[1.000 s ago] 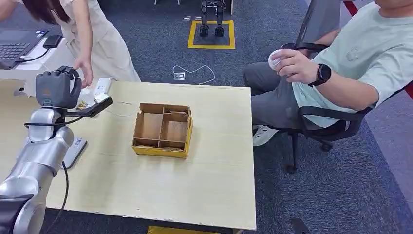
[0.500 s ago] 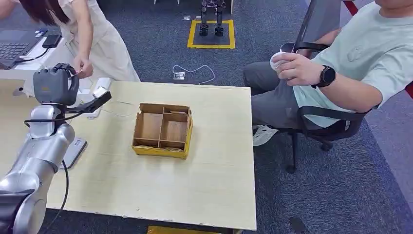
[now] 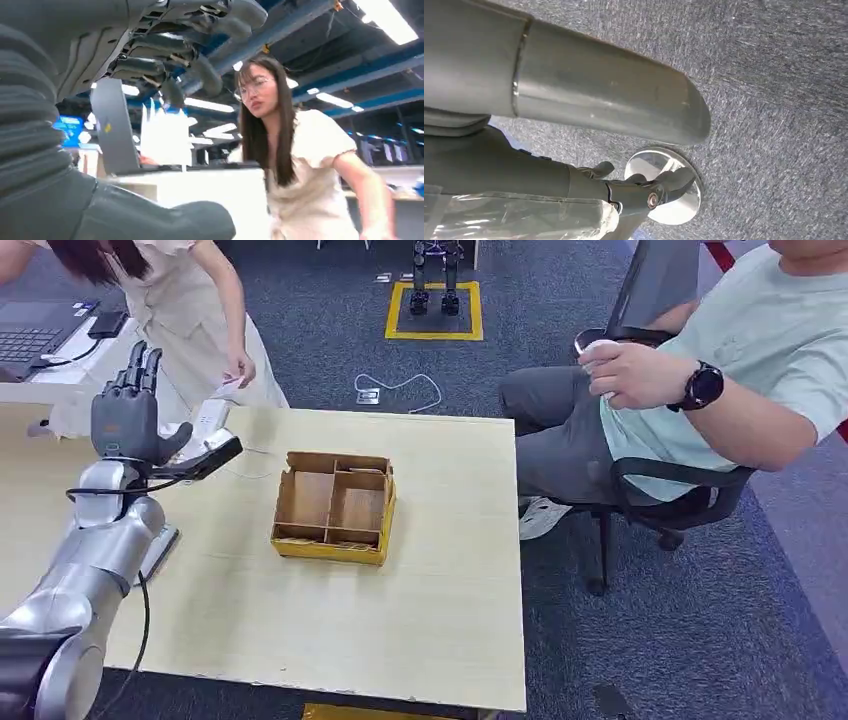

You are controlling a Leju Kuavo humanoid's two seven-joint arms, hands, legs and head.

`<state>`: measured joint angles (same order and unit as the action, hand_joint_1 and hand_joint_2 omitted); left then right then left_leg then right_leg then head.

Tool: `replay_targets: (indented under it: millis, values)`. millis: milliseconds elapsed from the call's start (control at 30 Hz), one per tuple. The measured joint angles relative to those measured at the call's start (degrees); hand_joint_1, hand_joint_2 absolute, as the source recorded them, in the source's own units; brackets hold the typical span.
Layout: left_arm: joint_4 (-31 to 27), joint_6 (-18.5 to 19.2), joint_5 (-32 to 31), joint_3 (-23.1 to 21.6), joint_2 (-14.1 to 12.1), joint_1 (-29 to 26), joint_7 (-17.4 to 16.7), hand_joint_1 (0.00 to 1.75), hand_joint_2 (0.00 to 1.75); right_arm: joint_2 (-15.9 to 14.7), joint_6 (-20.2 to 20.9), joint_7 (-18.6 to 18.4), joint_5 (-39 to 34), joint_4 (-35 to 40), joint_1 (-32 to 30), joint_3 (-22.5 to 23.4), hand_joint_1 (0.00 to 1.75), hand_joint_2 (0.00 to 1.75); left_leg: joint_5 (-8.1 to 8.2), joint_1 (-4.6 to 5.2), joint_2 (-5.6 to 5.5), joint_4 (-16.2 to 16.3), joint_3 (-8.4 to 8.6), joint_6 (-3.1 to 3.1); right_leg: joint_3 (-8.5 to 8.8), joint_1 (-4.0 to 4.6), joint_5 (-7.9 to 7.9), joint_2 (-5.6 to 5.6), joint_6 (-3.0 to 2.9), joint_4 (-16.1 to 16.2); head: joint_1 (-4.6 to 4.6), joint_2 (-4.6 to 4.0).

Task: Pass the card to the sensor for recognition and then transmit it.

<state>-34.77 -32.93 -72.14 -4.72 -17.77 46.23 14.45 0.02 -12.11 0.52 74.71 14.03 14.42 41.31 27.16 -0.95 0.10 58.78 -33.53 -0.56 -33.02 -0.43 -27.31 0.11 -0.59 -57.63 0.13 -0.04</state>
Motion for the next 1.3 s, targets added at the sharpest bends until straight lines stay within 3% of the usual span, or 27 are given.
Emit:
replay_targets:
  millis: [133,267,467,500,533,567,667,767,900,1167,1300]
  values:
    - [-0.04,4.72,3.32,0.0,0.52,-0.49,3.1,0.0,1.75,0.0,-0.07,0.18,-0.35,0.0,-0.13,0.0,0.0,0.0,0.0,0.0,0.0,0.0,0.0,0.0,0.0,0.0,0.0,0.01,0.0,0.0,-0.02,-0.02]
    - [-0.26,14.43,7.56,0.0,0.26,-0.52,8.5,0.0,1.75,-0.04,-0.07,0.83,-0.98,0.0,-0.42,0.0,0.0,0.0,0.0,0.0,0.0,0.0,0.0,0.0,0.0,0.0,0.0,0.0,0.0,0.0,0.0,-0.02]
    - [-0.31,15.0,7.73,0.0,0.22,-0.51,8.77,0.0,1.75,-0.04,-0.07,0.88,-1.01,0.0,-0.44,0.0,0.0,0.0,0.0,0.0,0.0,0.0,0.0,0.0,-0.01,0.0,0.0,0.01,0.0,0.0,0.0,-0.02]
    - [-0.92,21.78,9.57,-0.02,-0.48,-0.39,11.28,0.0,1.75,-0.11,-0.07,1.14,-1.22,0.0,-0.61,0.0,0.0,0.0,0.0,-0.01,0.05,0.0,-0.01,0.0,-0.02,0.01,0.0,0.06,0.0,0.0,0.0,-0.02]
    - [-2.28,30.13,11.93,-0.66,-2.45,-0.27,13.95,0.0,1.75,-0.31,-0.09,1.55,-1.6,0.02,-0.9,0.02,0.0,0.0,0.01,-0.02,0.17,-0.01,0.0,0.0,-0.03,0.02,0.0,0.17,0.0,-0.02,0.0,0.0]
    - [-6.55,37.89,16.69,-3.12,-6.73,-0.26,14.99,0.0,1.75,-0.87,-0.13,2.05,-1.99,0.02,-1.64,0.09,0.0,0.0,0.01,-0.04,0.22,-0.01,-0.01,0.0,-0.12,0.04,0.0,0.23,-0.01,-0.02,-0.02,0.0]
    - [-10.67,43.06,20.41,-6.12,-10.87,-1.08,15.91,0.0,1.75,-0.98,-0.33,2.32,-2.23,0.13,-1.71,0.18,0.0,0.0,0.01,-0.06,0.31,-0.03,-0.08,-0.02,-0.13,0.06,0.01,0.32,-0.02,-0.09,0.02,-0.02]
    - [-19.86,49.33,30.98,-9.27,-18.09,-4.75,15.34,0.0,1.75,-1.4,-0.77,2.82,-2.97,0.31,-2.46,0.44,0.0,0.0,0.06,-0.07,0.66,-0.03,-0.06,-0.06,-0.26,0.06,0.04,0.67,-0.08,-0.09,-0.07,0.0]
    - [-29.47,50.94,35.86,-11.01,-24.17,-8.96,12.94,0.0,1.75,-1.81,-0.83,3.15,-3.24,0.31,-2.96,0.5,0.0,0.0,0.11,-0.08,0.49,-0.03,-0.12,-0.1,-0.3,0.06,-0.05,0.49,-0.08,-0.07,-0.04,-0.02]
    - [-37.93,50.68,36.56,-13.38,-29.2,-12.28,13.26,0.0,1.75,-1.86,-1.22,3.15,-3.63,0.35,-2.99,0.68,0.0,0.0,0.08,-0.08,0.45,-0.03,-0.11,-0.12,-0.28,0.06,0.01,0.45,-0.14,-0.07,-0.04,-0.02]
    - [-45.14,52.85,40.32,-15.54,-32.97,-13.46,10.44,0.0,1.75,-2.03,-1.79,3.26,-4.13,0.37,-3.13,1.03,0.0,0.0,0.09,-0.09,0.46,-0.02,-0.13,-0.12,-0.28,0.07,0.0,0.47,-0.14,-0.07,0.0,-0.02]
